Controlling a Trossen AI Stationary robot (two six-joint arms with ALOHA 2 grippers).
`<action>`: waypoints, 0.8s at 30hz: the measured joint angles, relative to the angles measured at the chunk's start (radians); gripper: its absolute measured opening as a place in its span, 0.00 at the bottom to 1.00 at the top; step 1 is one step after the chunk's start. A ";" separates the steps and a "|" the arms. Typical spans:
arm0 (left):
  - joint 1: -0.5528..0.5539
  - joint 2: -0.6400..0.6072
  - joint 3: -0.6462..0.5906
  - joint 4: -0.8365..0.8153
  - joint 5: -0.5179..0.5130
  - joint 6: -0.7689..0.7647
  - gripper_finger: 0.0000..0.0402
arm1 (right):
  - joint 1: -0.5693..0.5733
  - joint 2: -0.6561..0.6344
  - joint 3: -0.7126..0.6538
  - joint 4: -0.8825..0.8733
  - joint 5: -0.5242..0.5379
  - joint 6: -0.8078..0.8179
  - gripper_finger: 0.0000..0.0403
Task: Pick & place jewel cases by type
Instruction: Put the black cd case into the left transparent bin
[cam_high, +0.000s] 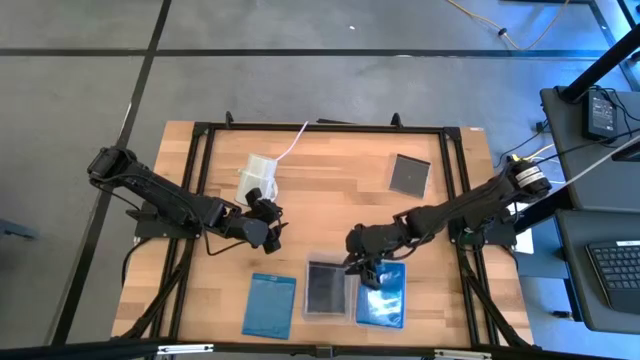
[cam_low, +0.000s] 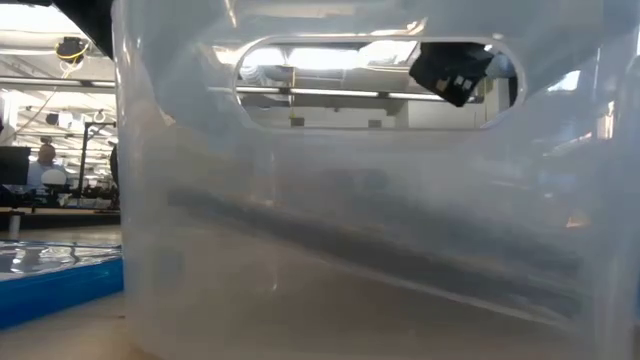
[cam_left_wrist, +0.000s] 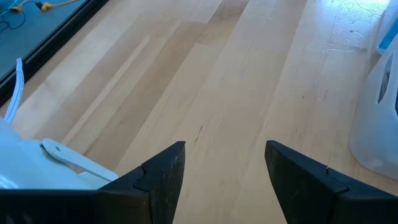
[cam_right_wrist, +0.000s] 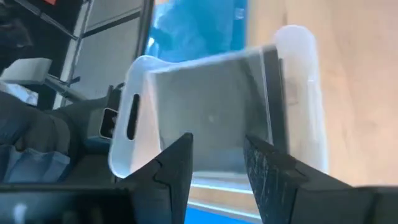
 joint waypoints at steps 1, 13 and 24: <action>0.000 0.000 0.000 0.000 0.000 0.000 0.54 | -0.005 -0.006 0.000 -0.018 0.005 -0.003 0.36; 0.001 0.000 0.000 0.008 0.000 -0.025 0.54 | -0.115 -0.243 0.000 -0.609 0.376 -0.052 0.36; 0.001 0.000 0.000 0.045 -0.029 -0.025 0.54 | -0.511 -0.434 -0.251 -0.580 0.339 -0.045 0.34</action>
